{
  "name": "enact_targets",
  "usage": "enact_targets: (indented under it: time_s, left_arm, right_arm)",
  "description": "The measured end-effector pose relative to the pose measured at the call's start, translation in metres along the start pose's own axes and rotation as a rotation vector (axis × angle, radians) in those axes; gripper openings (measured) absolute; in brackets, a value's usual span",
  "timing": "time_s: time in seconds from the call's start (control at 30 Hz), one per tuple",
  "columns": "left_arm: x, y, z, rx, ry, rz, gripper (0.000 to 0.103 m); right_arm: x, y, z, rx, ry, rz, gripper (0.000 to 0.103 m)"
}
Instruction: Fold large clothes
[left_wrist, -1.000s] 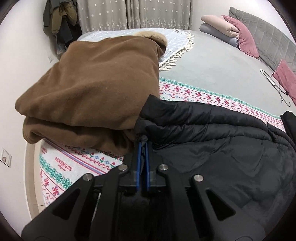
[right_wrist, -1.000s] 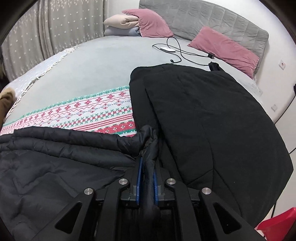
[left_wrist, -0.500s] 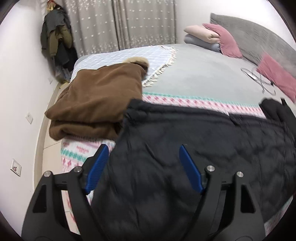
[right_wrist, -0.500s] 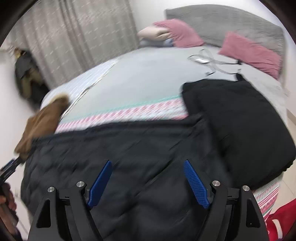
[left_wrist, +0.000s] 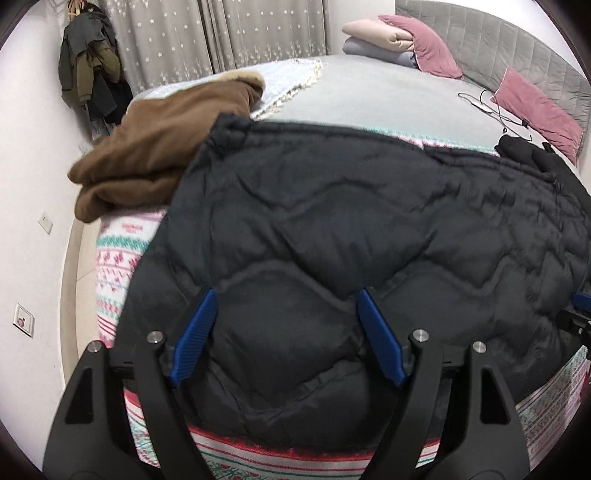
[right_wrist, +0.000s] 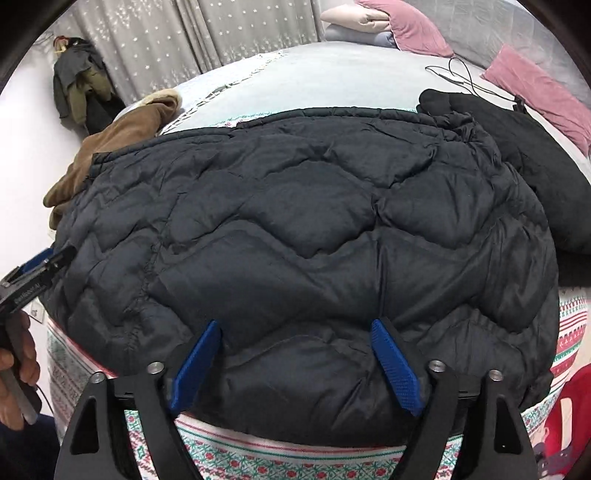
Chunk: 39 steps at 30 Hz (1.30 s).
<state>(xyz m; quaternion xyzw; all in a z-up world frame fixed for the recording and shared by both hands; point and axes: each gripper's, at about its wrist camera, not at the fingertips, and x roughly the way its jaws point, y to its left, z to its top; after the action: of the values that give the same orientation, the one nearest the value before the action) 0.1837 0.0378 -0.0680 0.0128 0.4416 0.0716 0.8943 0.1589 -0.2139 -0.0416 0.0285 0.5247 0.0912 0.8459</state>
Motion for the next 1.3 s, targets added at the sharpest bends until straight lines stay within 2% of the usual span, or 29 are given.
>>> enact_targets:
  time_s: [0.13, 0.37, 0.43, 0.5, 0.63, 0.77, 0.83, 0.93, 1.0, 1.07, 1.13, 1.2, 1.23, 1.3]
  left_arm:
    - [0.012, 0.002, -0.008, -0.014, 0.017, -0.005, 0.08]
    - [0.01, 0.007, -0.008, -0.034, 0.041, 0.027, 0.081]
    - [0.0, 0.02, -0.014, -0.055, 0.041, 0.003, 0.081]
    - [-0.011, 0.035, -0.023, -0.087, 0.028, -0.025, 0.081]
    - [-0.018, 0.057, -0.029, -0.115, 0.019, -0.028, 0.081]
    - [-0.005, 0.068, -0.032, -0.146, 0.035, -0.028, 0.081]
    - [0.006, 0.065, -0.033, -0.15, 0.061, -0.032, 0.081]
    - [0.013, 0.057, -0.034, -0.126, 0.071, -0.006, 0.081]
    - [0.011, 0.056, -0.031, -0.119, 0.089, -0.002, 0.081]
    - [0.005, 0.061, -0.024, -0.142, 0.118, 0.006, 0.081]
    - [-0.017, 0.063, -0.012, -0.15, 0.065, 0.066, 0.081]
    - [-0.045, 0.048, 0.0, -0.097, -0.027, 0.107, 0.081]
    - [-0.054, 0.038, 0.005, -0.07, -0.057, 0.1, 0.081]
    - [-0.064, -0.002, 0.018, 0.033, -0.073, 0.026, 0.081]
  right_arm:
    - [0.021, 0.0, -0.005, -0.022, 0.009, -0.037, 0.103]
    - [0.038, -0.001, -0.007, -0.025, 0.012, -0.072, 0.103]
    - [0.029, -0.004, -0.004, -0.006, 0.015, -0.064, 0.103]
    - [0.006, -0.013, -0.005, 0.024, -0.034, -0.043, 0.103]
    - [-0.027, -0.04, -0.011, 0.066, -0.086, -0.044, 0.103]
    - [-0.026, -0.081, -0.017, 0.195, -0.044, -0.034, 0.103]
    - [-0.009, -0.096, -0.017, 0.251, 0.015, -0.021, 0.103]
    - [0.022, -0.097, -0.019, 0.257, 0.102, -0.049, 0.103]
    - [0.025, -0.093, -0.017, 0.236, 0.105, -0.071, 0.103]
    - [0.021, -0.098, -0.016, 0.258, 0.108, -0.048, 0.103]
    - [0.009, -0.099, -0.014, 0.291, 0.091, -0.035, 0.103]
    - [-0.008, -0.106, -0.011, 0.316, 0.05, -0.015, 0.103]
    - [-0.018, -0.107, -0.01, 0.32, 0.018, 0.01, 0.103]
    - [-0.033, -0.11, -0.007, 0.32, -0.028, 0.035, 0.103]
